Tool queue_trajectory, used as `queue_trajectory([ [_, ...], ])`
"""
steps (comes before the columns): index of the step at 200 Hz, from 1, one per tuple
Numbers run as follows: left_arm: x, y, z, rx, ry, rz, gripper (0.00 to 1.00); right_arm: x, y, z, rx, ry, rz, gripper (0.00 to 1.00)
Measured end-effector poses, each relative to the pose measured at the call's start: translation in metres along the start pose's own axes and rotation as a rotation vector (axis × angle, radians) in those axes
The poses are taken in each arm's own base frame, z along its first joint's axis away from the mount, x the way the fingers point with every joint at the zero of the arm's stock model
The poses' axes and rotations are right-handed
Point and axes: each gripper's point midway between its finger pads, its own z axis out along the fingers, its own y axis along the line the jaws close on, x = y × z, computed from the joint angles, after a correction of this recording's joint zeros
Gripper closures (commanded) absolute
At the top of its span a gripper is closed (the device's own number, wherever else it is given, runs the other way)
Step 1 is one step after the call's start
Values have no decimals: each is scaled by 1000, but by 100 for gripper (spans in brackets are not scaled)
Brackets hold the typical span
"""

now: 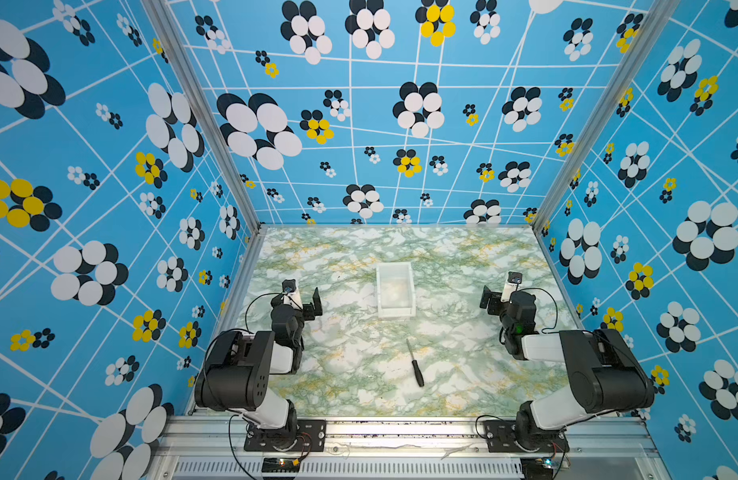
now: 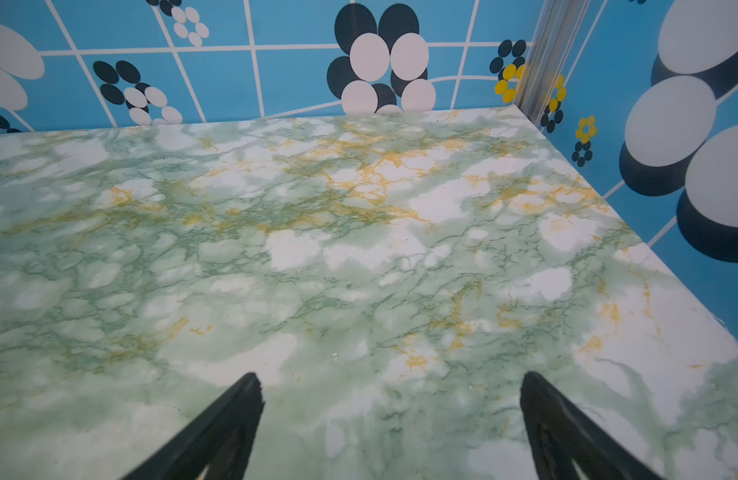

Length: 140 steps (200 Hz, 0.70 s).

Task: Put the screwdriver in the bin

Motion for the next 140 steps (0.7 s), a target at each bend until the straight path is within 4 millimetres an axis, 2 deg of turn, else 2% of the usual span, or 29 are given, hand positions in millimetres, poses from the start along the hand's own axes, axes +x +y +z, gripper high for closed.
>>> queue_trajectory([
  [140,0,0,-2,0,-9,-1,1,0,0,0,0,0,0,1],
])
